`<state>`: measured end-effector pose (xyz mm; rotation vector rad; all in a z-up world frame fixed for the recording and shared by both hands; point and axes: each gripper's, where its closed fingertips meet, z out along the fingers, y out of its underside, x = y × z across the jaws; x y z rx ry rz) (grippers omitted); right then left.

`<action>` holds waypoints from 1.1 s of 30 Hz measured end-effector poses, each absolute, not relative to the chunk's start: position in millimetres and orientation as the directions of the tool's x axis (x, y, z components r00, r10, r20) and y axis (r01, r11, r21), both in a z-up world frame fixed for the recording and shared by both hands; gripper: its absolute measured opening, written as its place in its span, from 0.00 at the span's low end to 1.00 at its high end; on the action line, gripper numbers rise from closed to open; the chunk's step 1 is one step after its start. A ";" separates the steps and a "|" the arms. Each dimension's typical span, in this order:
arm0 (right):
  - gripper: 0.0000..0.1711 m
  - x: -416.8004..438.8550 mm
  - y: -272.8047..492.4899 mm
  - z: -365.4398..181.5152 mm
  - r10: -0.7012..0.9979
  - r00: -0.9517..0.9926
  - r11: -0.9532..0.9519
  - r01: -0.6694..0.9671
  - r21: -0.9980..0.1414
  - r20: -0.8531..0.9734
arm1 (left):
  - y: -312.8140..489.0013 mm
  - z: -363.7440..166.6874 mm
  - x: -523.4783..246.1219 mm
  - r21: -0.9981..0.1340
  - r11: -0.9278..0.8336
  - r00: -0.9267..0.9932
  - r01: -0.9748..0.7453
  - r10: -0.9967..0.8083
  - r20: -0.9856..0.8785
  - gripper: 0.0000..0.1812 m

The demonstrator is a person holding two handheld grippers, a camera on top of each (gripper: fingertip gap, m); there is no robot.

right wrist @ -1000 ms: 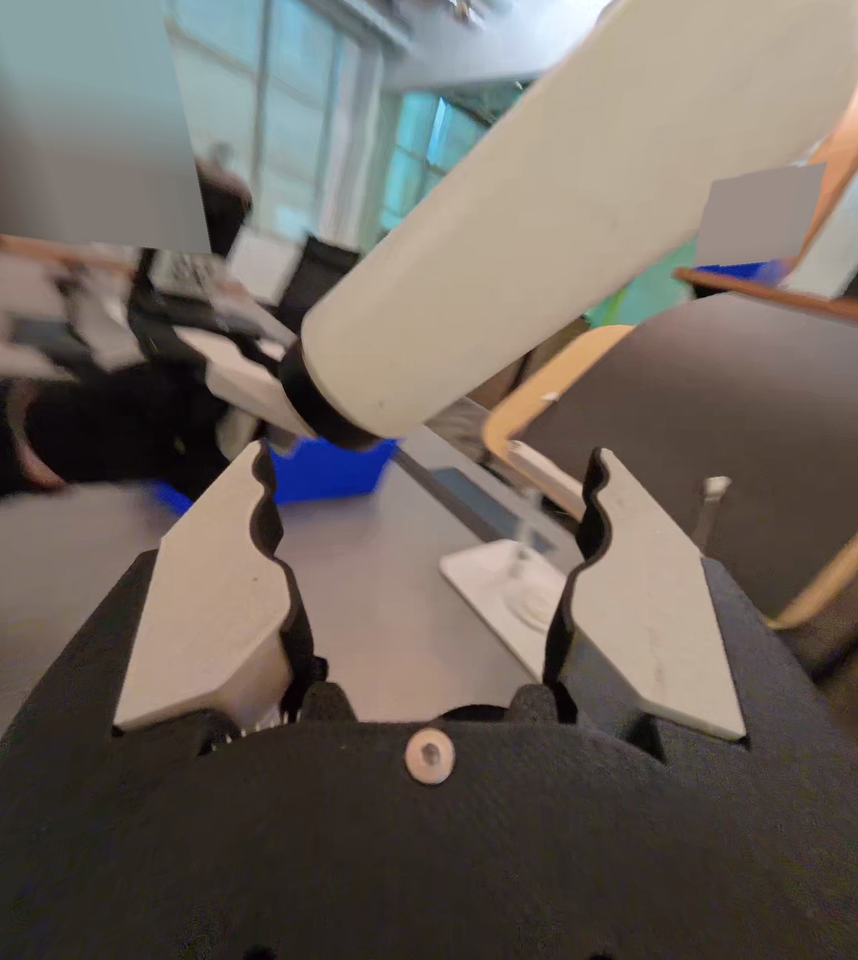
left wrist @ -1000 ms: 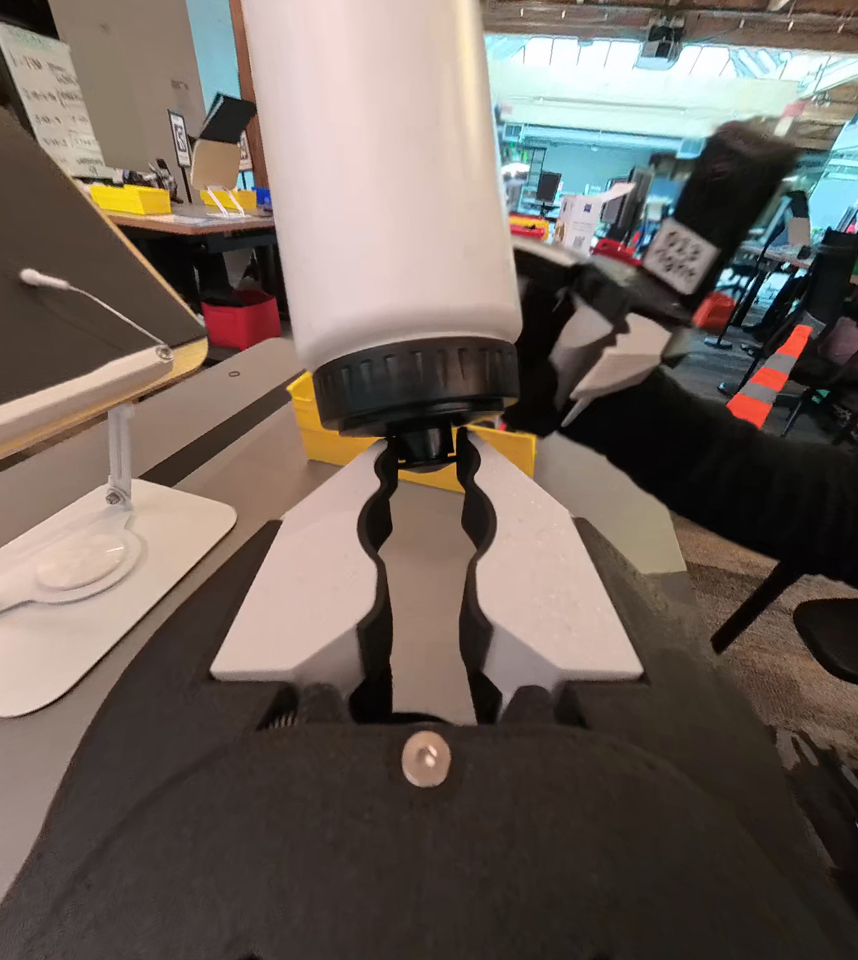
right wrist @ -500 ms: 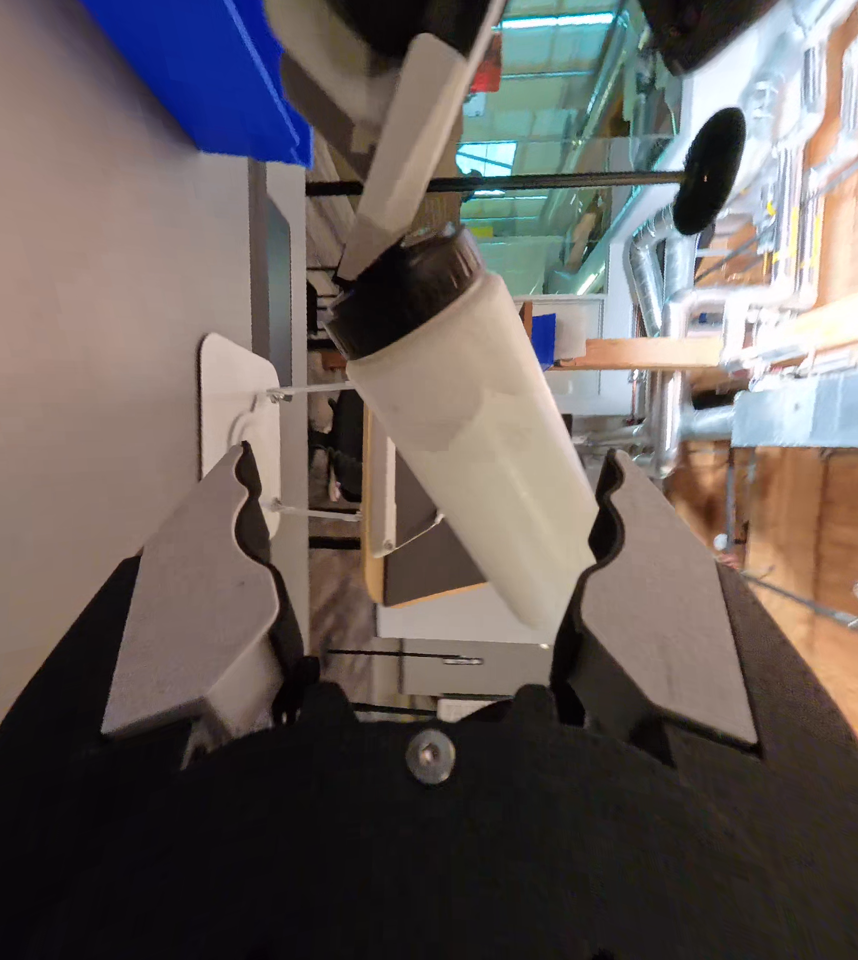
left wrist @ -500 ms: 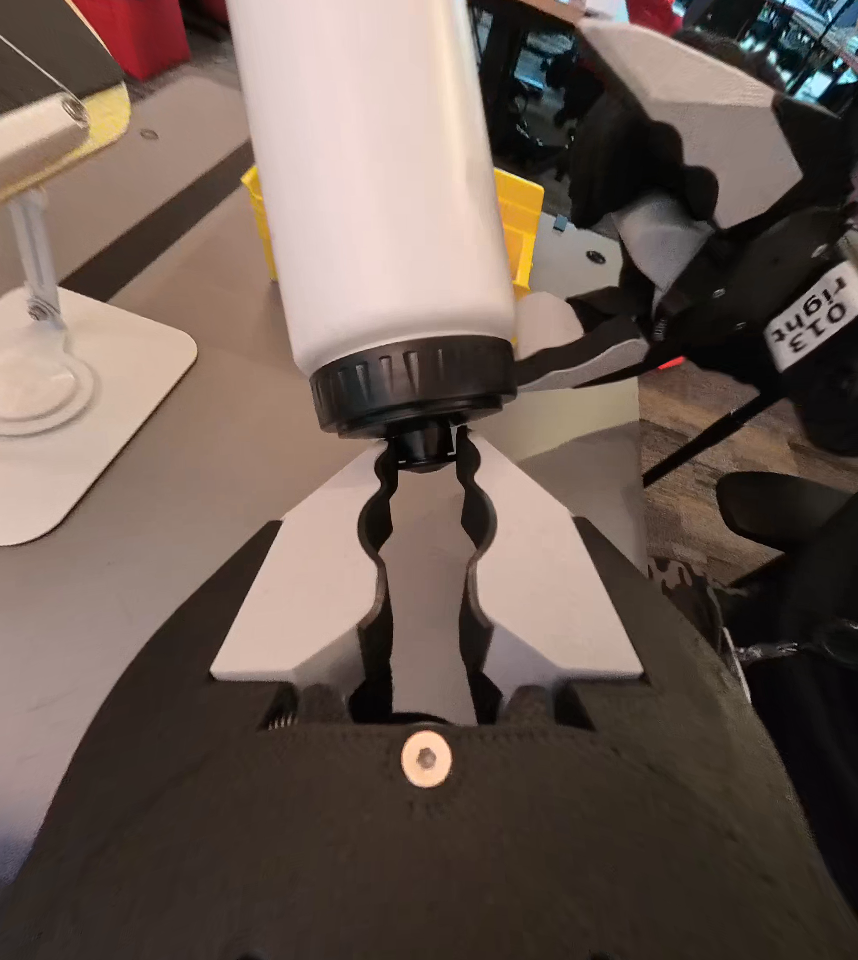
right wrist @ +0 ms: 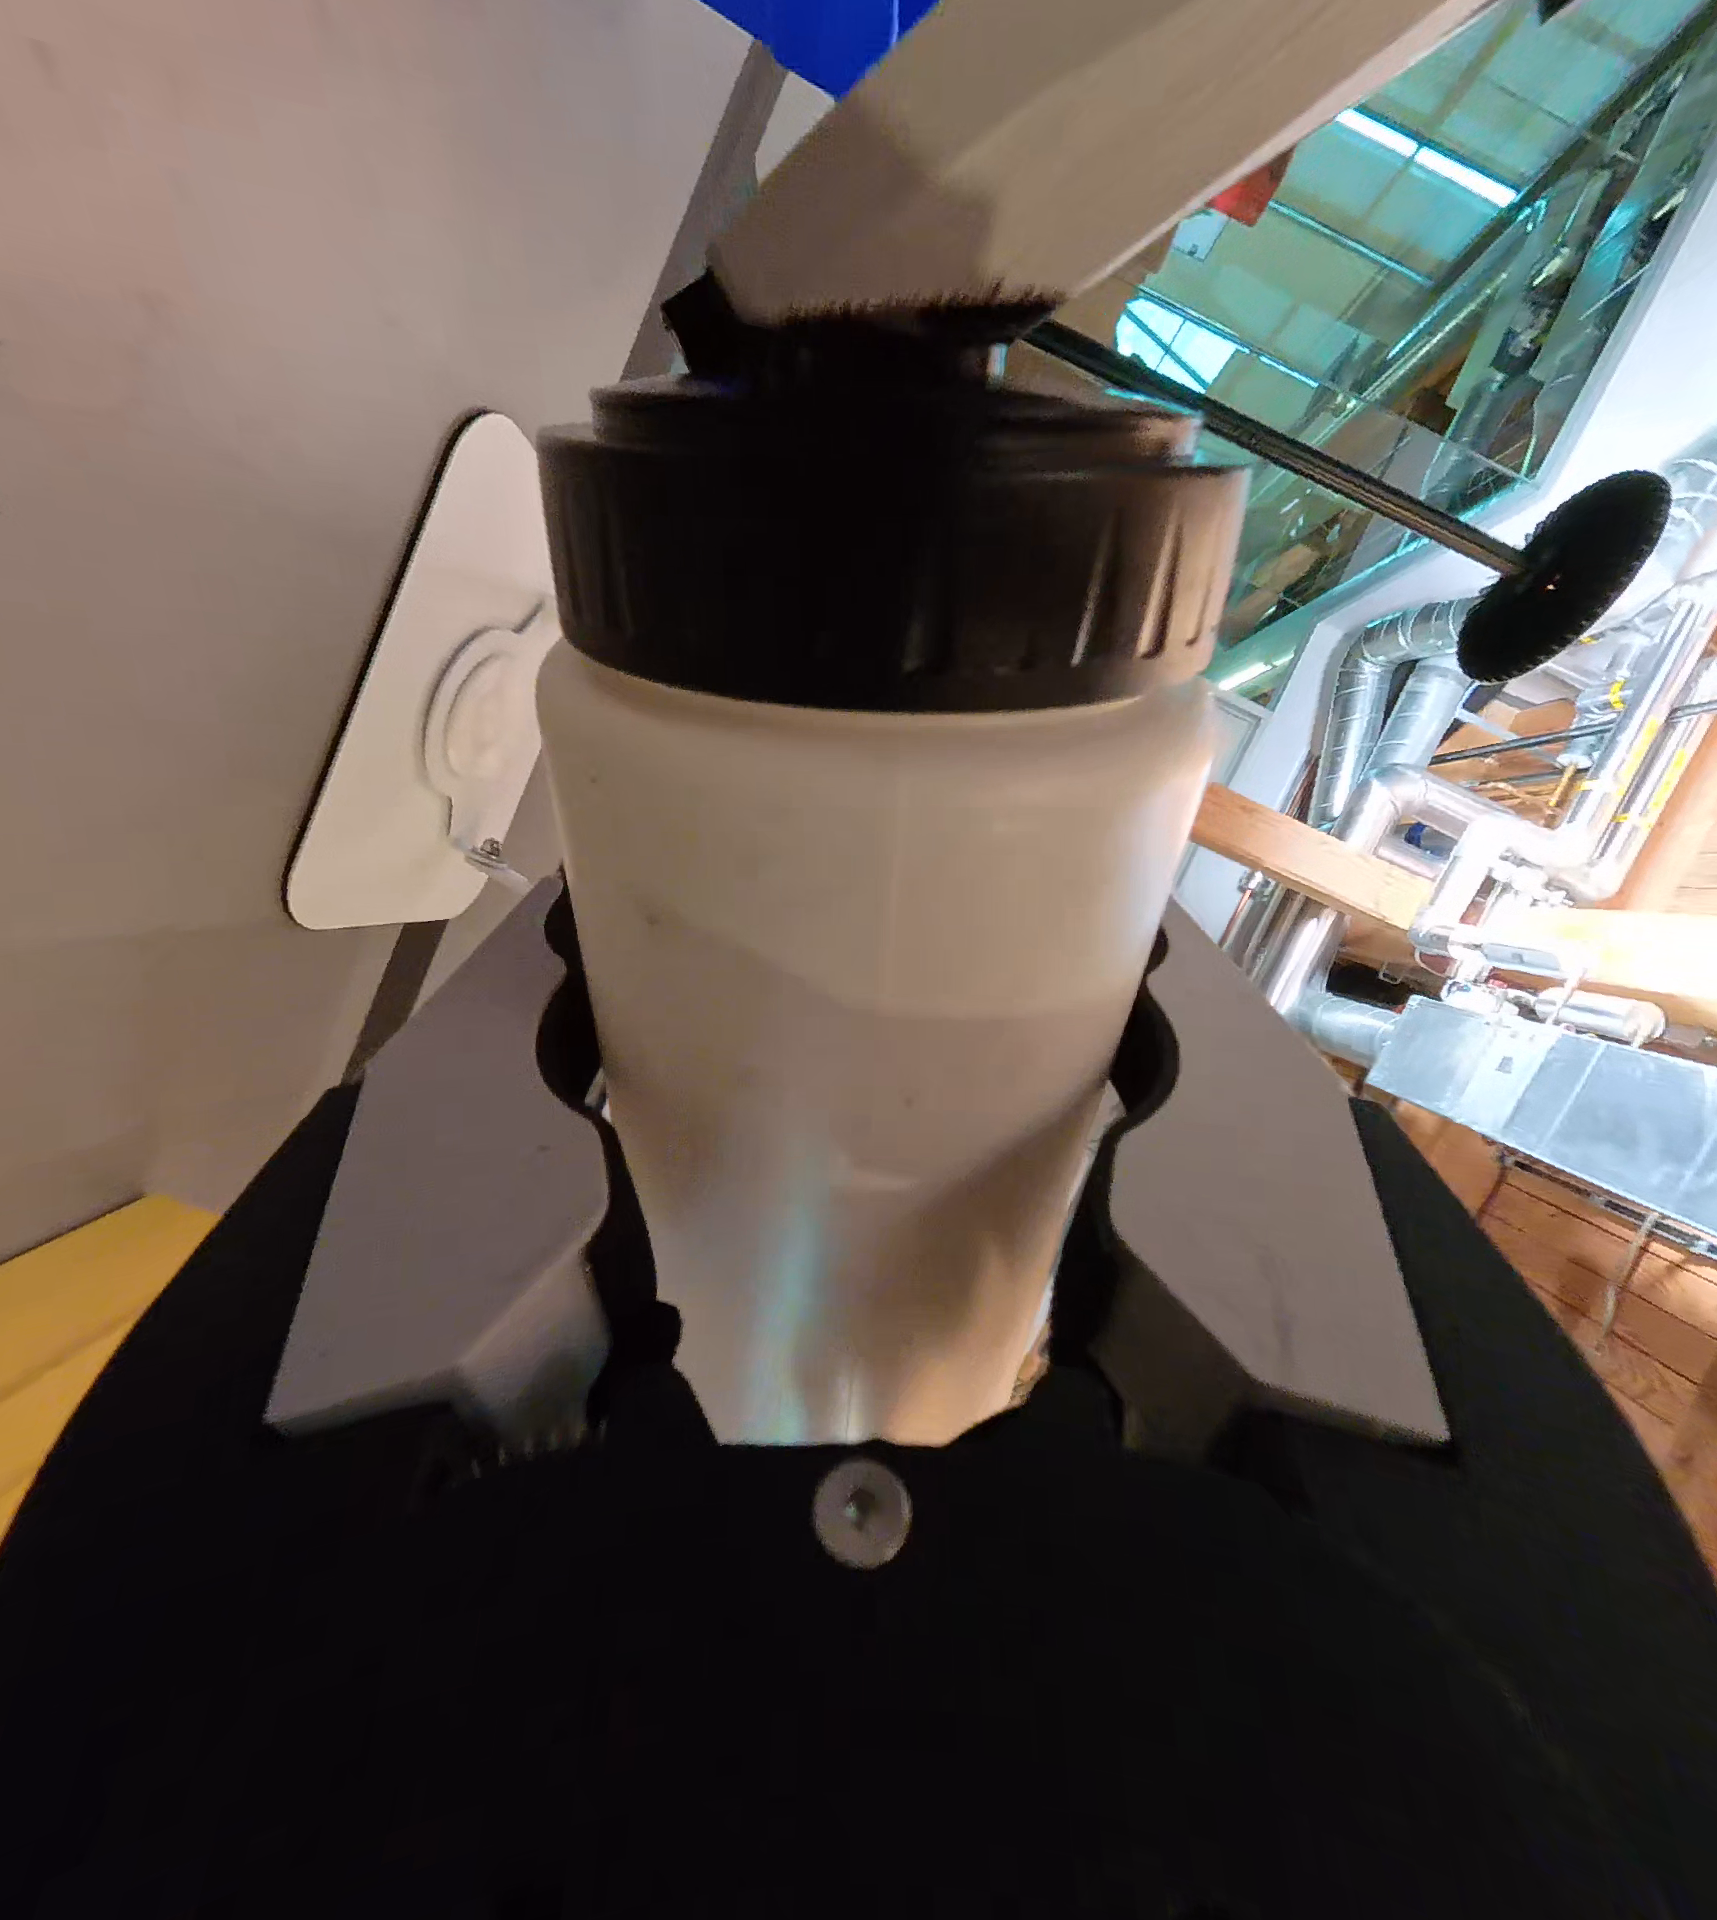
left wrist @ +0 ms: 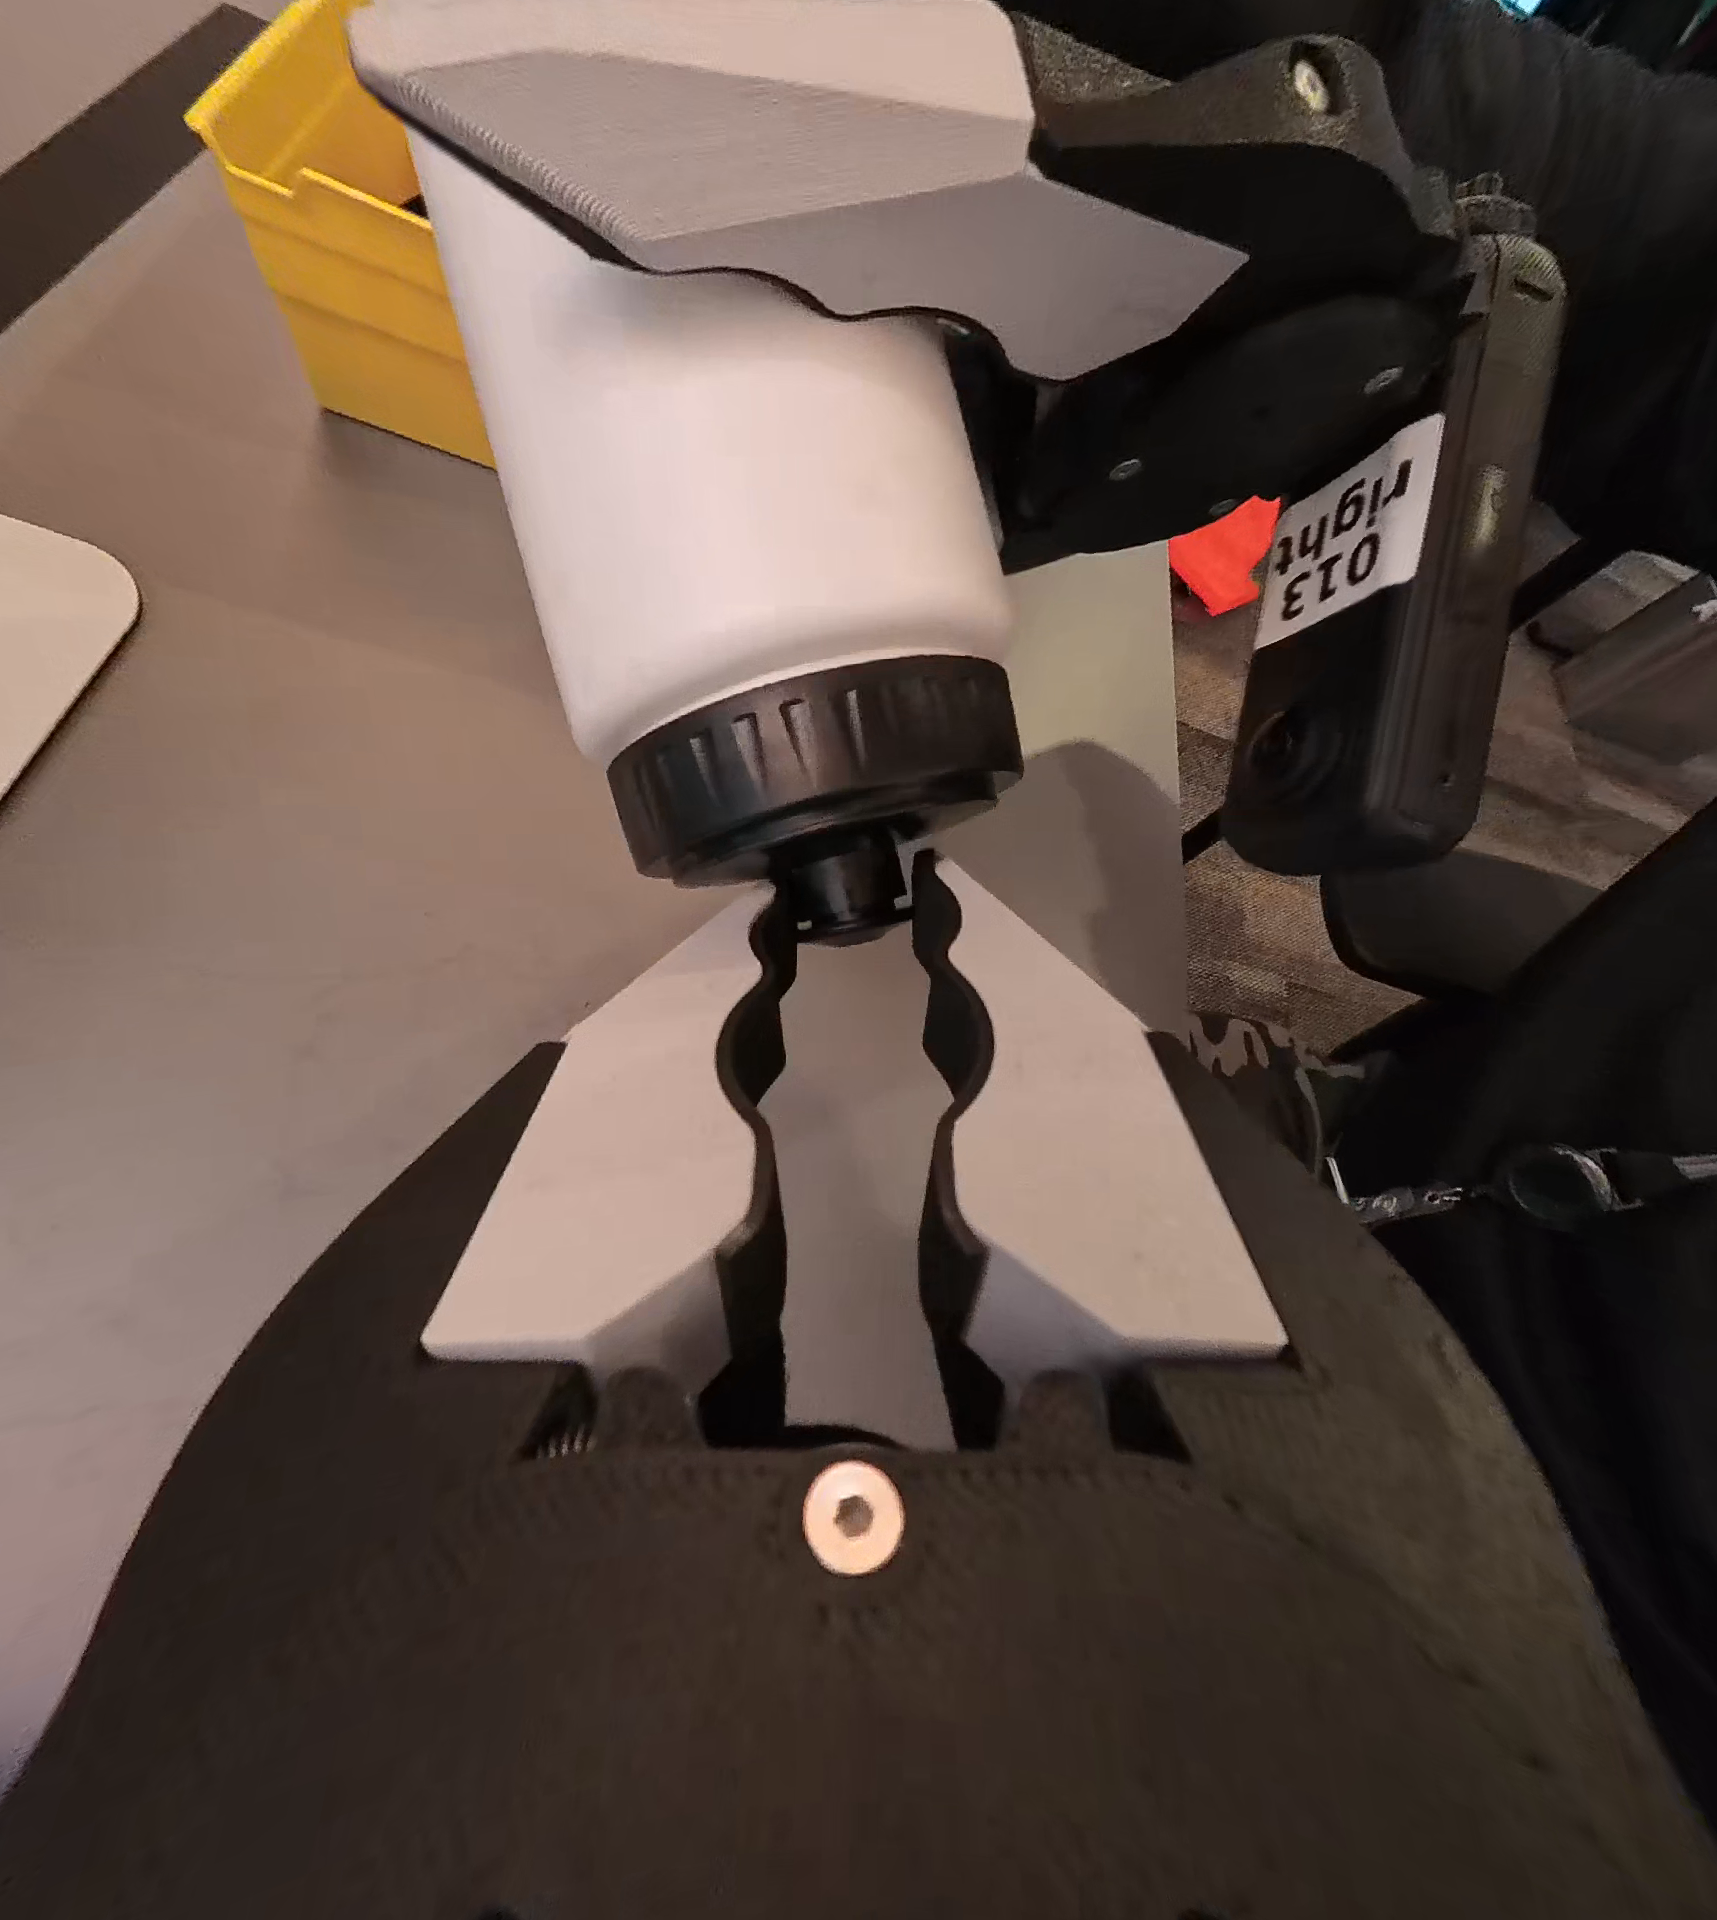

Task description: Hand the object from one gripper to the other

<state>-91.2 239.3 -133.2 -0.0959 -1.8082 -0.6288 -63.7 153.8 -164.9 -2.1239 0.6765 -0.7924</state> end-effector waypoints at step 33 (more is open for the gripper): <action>0.58 -76.2 185.7 -70.1 0.924 -0.377 -0.027 0.118 -0.993 -0.069 | 207.7 -142.3 -13.9 -0.960 -0.248 0.725 -0.128 -0.684 0.080 0.65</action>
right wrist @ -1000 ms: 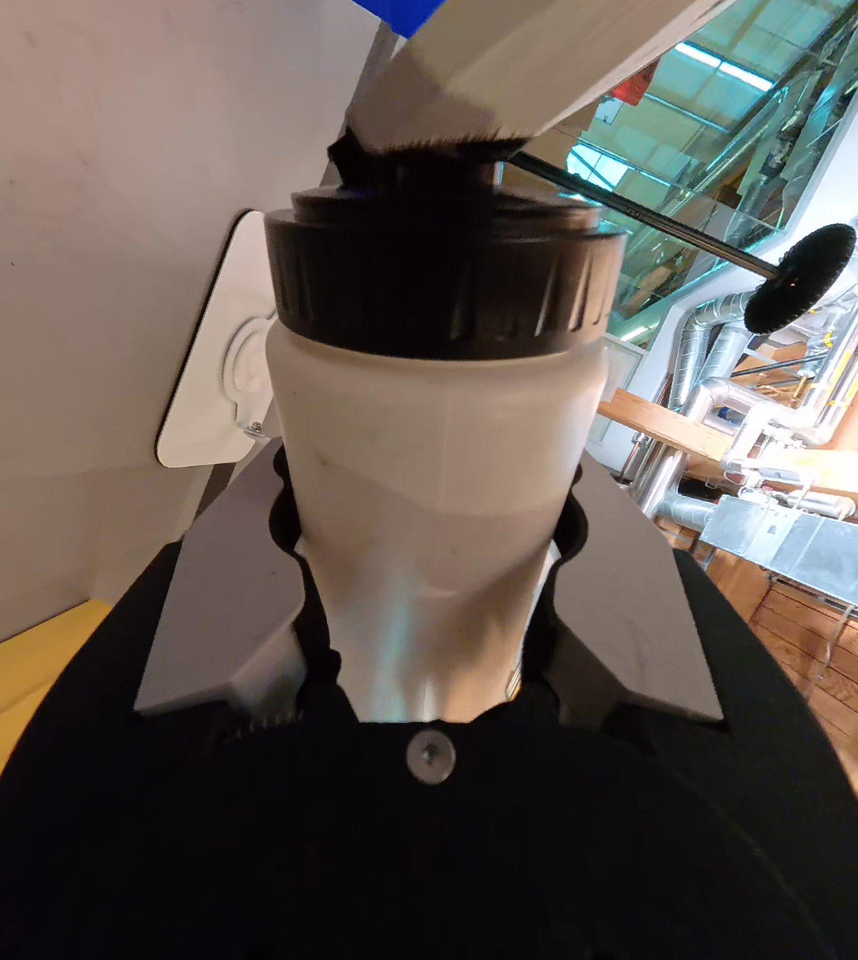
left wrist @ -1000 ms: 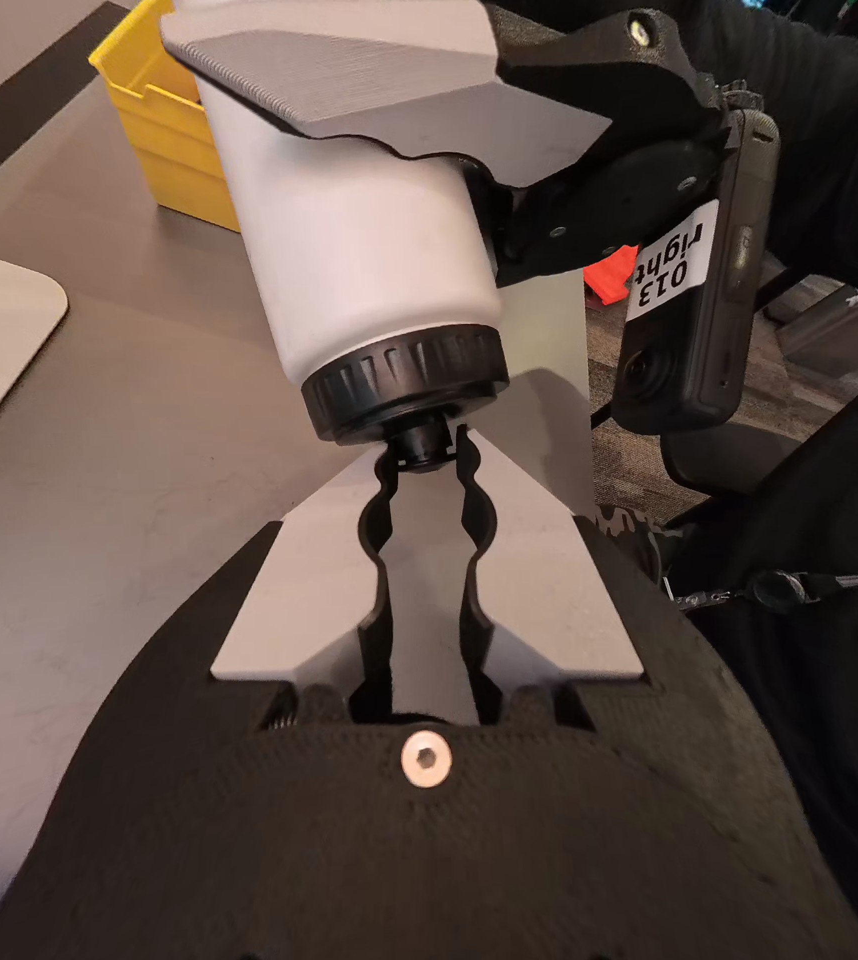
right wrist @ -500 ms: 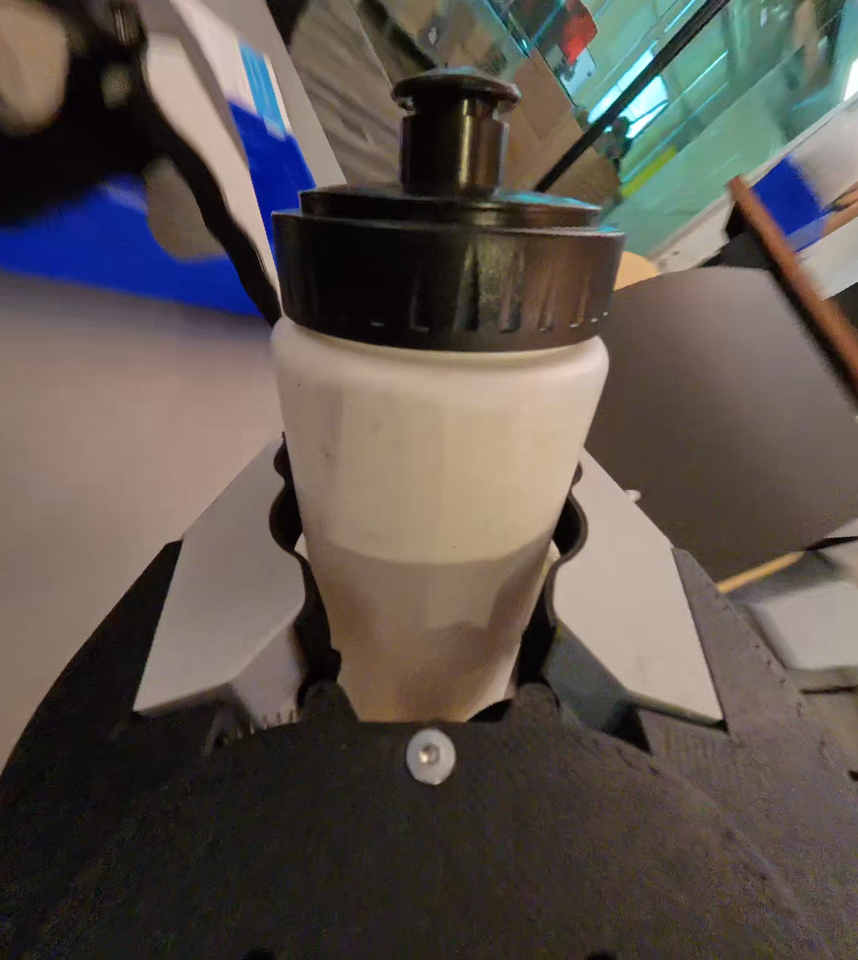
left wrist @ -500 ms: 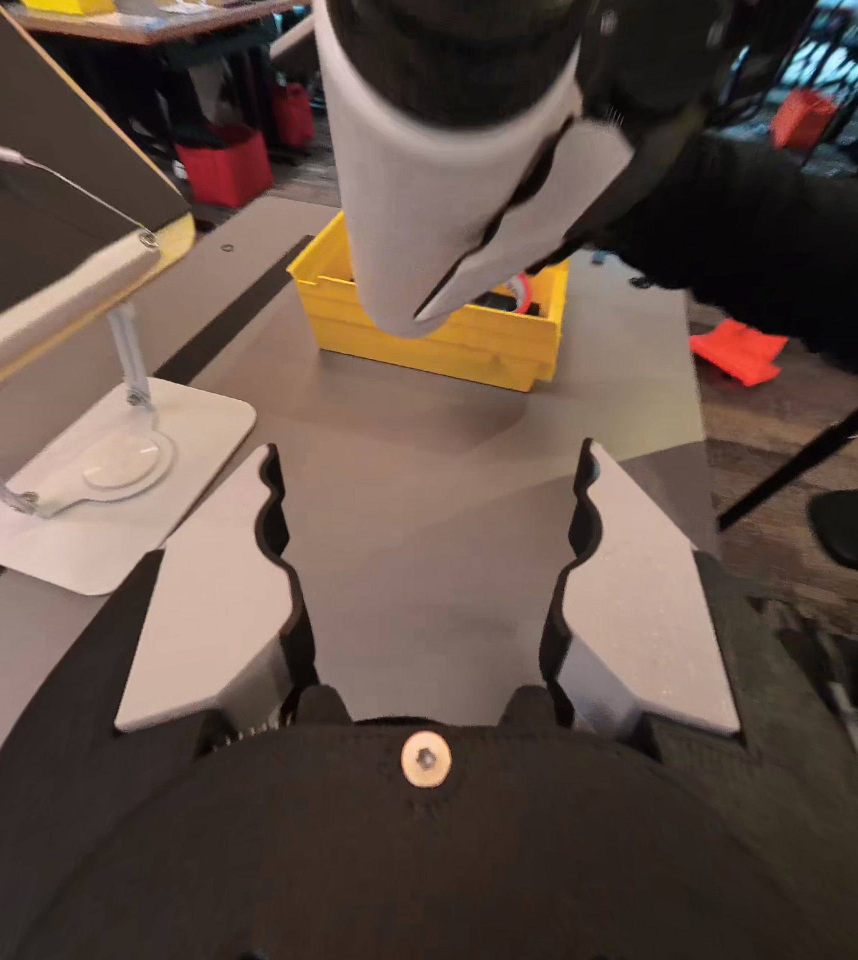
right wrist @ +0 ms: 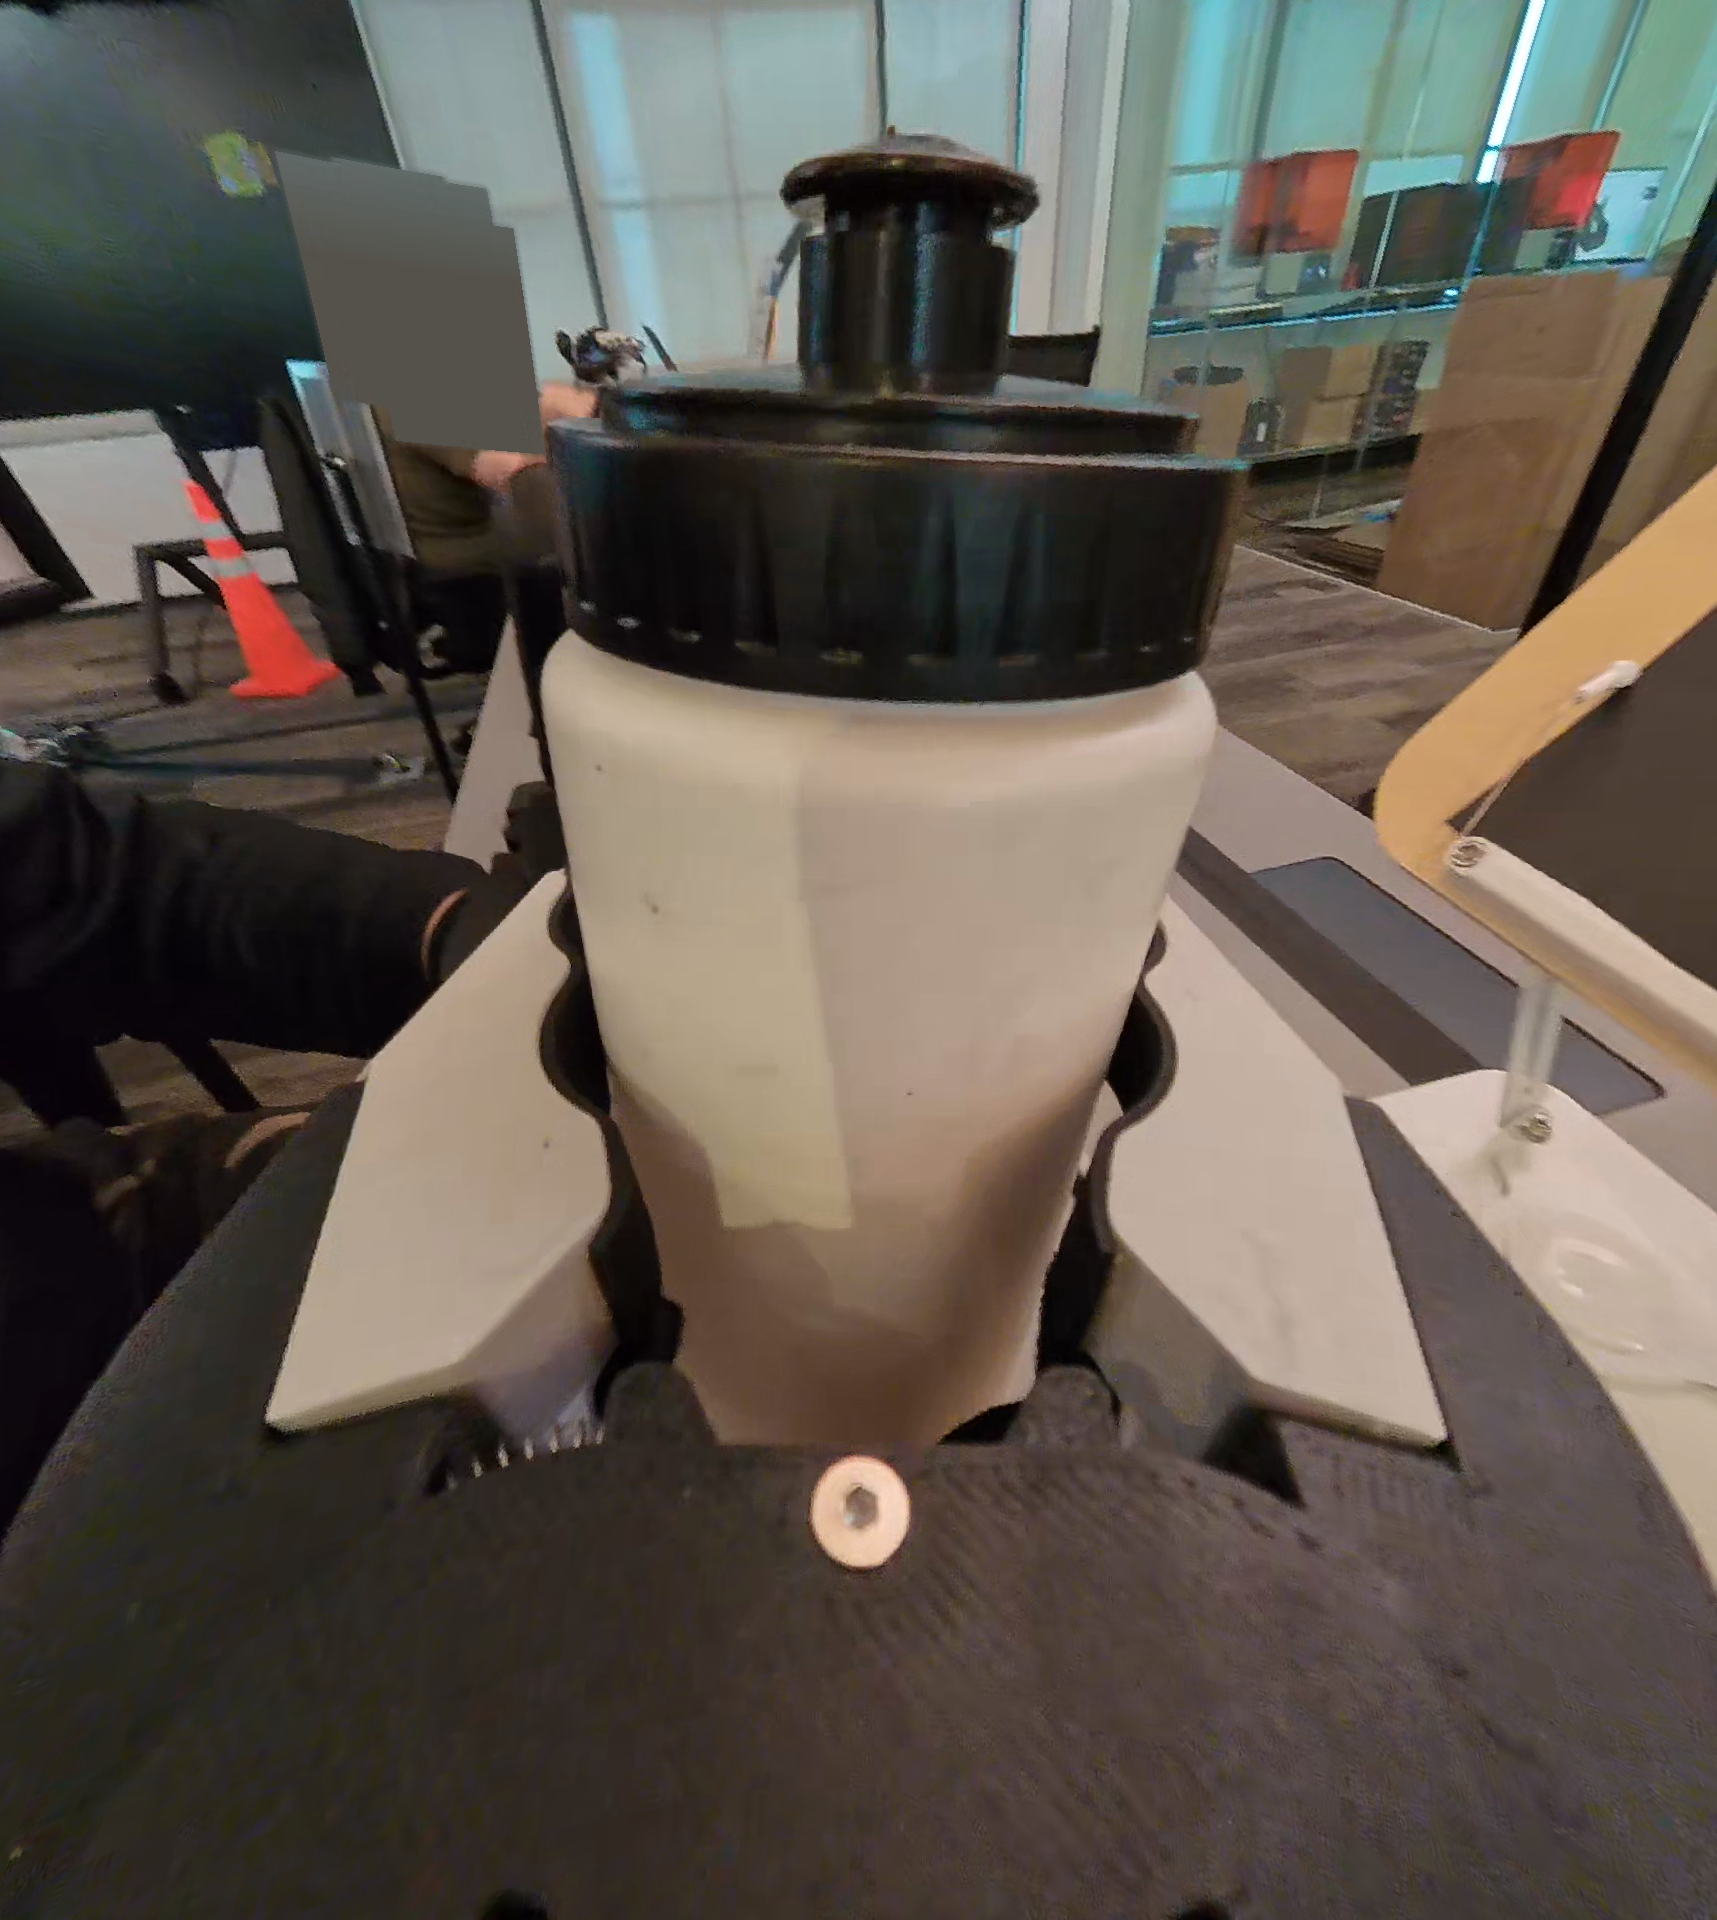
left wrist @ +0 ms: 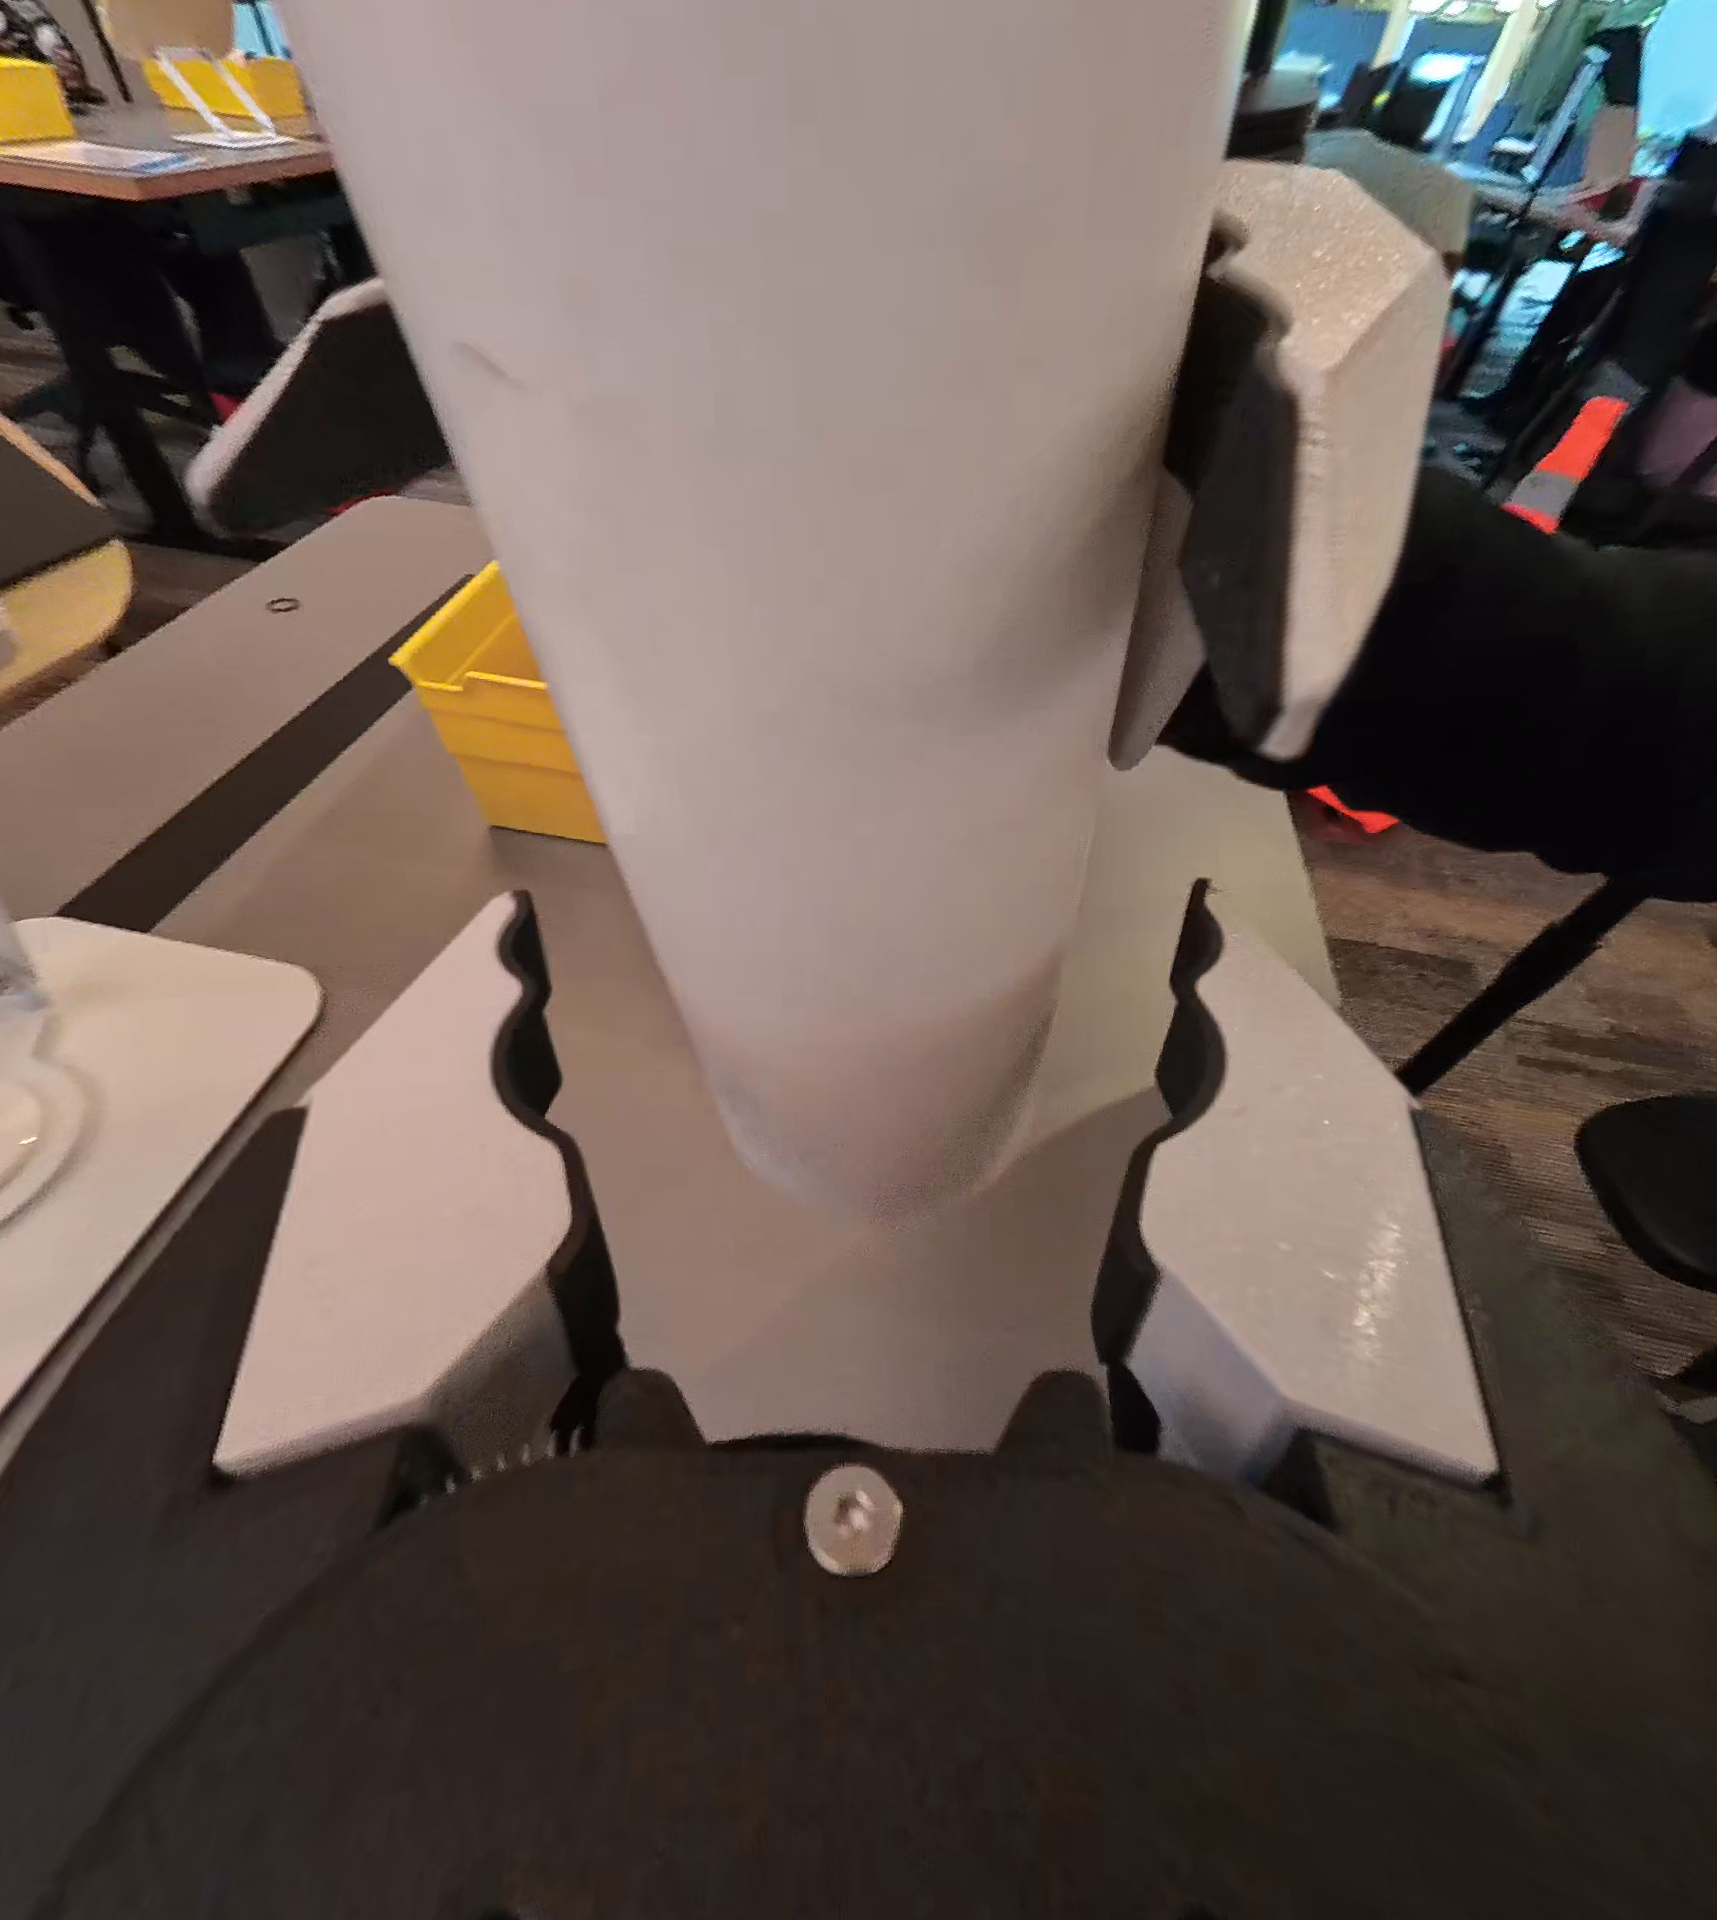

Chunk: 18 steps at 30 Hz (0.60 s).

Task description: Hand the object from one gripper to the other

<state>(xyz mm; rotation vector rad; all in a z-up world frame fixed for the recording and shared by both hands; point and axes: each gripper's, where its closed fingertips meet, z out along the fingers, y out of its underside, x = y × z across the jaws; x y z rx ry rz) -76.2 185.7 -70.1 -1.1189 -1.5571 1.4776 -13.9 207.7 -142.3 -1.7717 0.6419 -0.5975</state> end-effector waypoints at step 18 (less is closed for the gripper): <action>0.71 -79.0 189.0 -64.6 0.946 -0.324 0.031 0.083 -0.996 0.002 | 198.9 -127.7 -11.2 -0.932 -0.340 0.584 0.125 -0.735 0.346 0.47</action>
